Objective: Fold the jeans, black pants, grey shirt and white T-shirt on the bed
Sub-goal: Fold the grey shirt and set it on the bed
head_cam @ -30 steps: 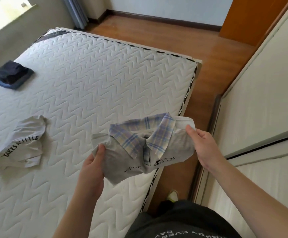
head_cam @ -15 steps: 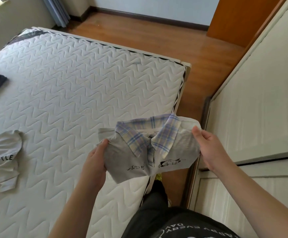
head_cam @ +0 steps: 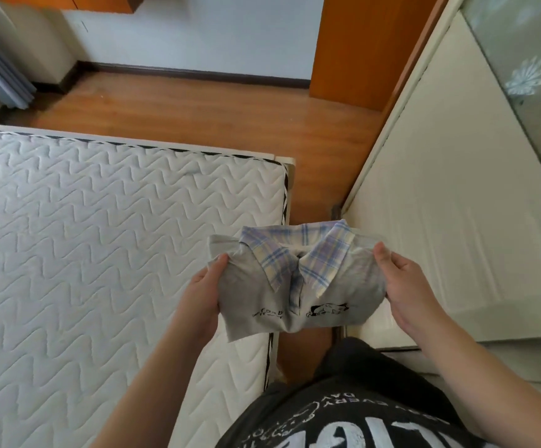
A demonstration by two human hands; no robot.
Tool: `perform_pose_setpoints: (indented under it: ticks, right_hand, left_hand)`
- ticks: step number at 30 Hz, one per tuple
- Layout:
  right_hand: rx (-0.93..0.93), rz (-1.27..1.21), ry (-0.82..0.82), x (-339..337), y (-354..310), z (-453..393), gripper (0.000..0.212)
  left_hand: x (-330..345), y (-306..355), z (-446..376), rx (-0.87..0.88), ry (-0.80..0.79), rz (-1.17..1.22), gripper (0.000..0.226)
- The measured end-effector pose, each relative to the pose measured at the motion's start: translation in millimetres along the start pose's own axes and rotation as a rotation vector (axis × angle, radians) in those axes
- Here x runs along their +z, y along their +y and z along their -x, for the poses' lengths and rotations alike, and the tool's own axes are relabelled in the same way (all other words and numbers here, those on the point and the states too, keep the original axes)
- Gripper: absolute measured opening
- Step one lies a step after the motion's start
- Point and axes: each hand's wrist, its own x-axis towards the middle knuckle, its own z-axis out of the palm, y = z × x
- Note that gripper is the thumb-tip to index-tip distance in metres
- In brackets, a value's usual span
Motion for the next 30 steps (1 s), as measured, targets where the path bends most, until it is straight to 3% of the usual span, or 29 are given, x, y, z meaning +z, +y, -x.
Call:
perform_pose_setpoints:
  ticks: [2, 6, 14, 21, 30]
  right_hand:
    - [-0.007, 0.028, 0.073, -1.9, -7.7, -19.3, 0.043]
    - [-0.081, 0.101, 0.180, 6.9, -24.8, -67.7, 0.084]
    - [-0.161, 0.169, 0.212, 45.9, -59.1, -199.2, 0.066]
    - [-0.182, 0.262, 0.011, 79.0, -106.3, -332.9, 0.058]
    - [-0.178, 0.275, -0.221, 93.9, -161.8, -459.4, 0.088]
  left_hand:
    - [12.1, 13.3, -18.1, -0.001, -0.017, -0.010, 0.027]
    - [31.3, 37.5, -56.8, -0.007, -0.027, -0.017, 0.035]
    - [60.0, 83.9, -145.9, 0.020, 0.055, 0.031, 0.026]
    - [102.2, 130.0, -210.7, 0.030, 0.213, 0.168, 0.026]
    - [145.0, 183.5, -280.8, 0.069, 0.353, 0.186, 0.022]
